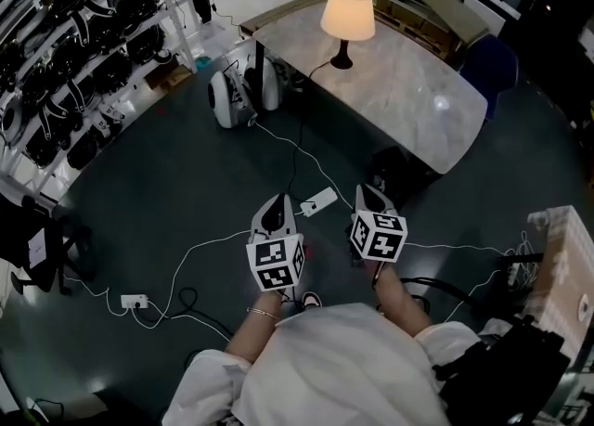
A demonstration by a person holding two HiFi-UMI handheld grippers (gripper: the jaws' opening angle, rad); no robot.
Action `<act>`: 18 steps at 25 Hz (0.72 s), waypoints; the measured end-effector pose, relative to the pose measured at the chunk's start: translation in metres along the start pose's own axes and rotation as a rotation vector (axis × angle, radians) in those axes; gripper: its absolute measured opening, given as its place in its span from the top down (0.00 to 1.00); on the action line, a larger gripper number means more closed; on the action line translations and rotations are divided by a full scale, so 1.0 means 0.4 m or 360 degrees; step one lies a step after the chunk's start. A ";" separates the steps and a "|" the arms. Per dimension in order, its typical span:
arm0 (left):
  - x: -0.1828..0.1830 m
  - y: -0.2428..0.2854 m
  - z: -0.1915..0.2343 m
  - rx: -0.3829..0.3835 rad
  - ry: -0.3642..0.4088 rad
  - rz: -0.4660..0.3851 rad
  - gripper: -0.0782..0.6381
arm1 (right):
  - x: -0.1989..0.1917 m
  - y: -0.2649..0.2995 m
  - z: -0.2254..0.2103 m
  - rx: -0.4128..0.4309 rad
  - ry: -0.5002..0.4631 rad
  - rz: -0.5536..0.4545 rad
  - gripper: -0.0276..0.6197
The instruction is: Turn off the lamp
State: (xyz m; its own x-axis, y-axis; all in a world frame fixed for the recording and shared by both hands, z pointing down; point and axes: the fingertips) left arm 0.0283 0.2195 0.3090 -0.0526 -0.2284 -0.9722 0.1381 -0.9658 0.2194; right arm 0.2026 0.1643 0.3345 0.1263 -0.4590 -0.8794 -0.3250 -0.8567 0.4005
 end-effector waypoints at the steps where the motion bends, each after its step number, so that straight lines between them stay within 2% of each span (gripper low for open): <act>1: 0.001 0.011 -0.001 0.0003 0.0003 0.0003 0.88 | 0.006 0.010 -0.007 0.0000 -0.0002 0.0004 0.96; 6: 0.005 0.059 0.008 0.0029 -0.0009 0.0021 0.88 | 0.032 0.061 -0.032 -0.0001 0.0007 0.0016 0.96; 18: -0.029 0.145 0.063 0.0056 -0.0036 0.0075 0.88 | 0.008 0.153 -0.055 -0.0030 -0.0005 0.0084 0.96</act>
State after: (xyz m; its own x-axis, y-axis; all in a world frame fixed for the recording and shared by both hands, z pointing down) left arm 0.0121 0.1630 0.3350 -0.0693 -0.2763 -0.9586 0.1063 -0.9575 0.2683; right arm 0.2035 0.1051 0.3617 0.1064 -0.5028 -0.8578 -0.3134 -0.8357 0.4510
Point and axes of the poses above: the fingertips, and each gripper's own axes: y forward along the fingers, z to its left, x out of its top, and after that the axes turned 6 degrees about y, right-handed
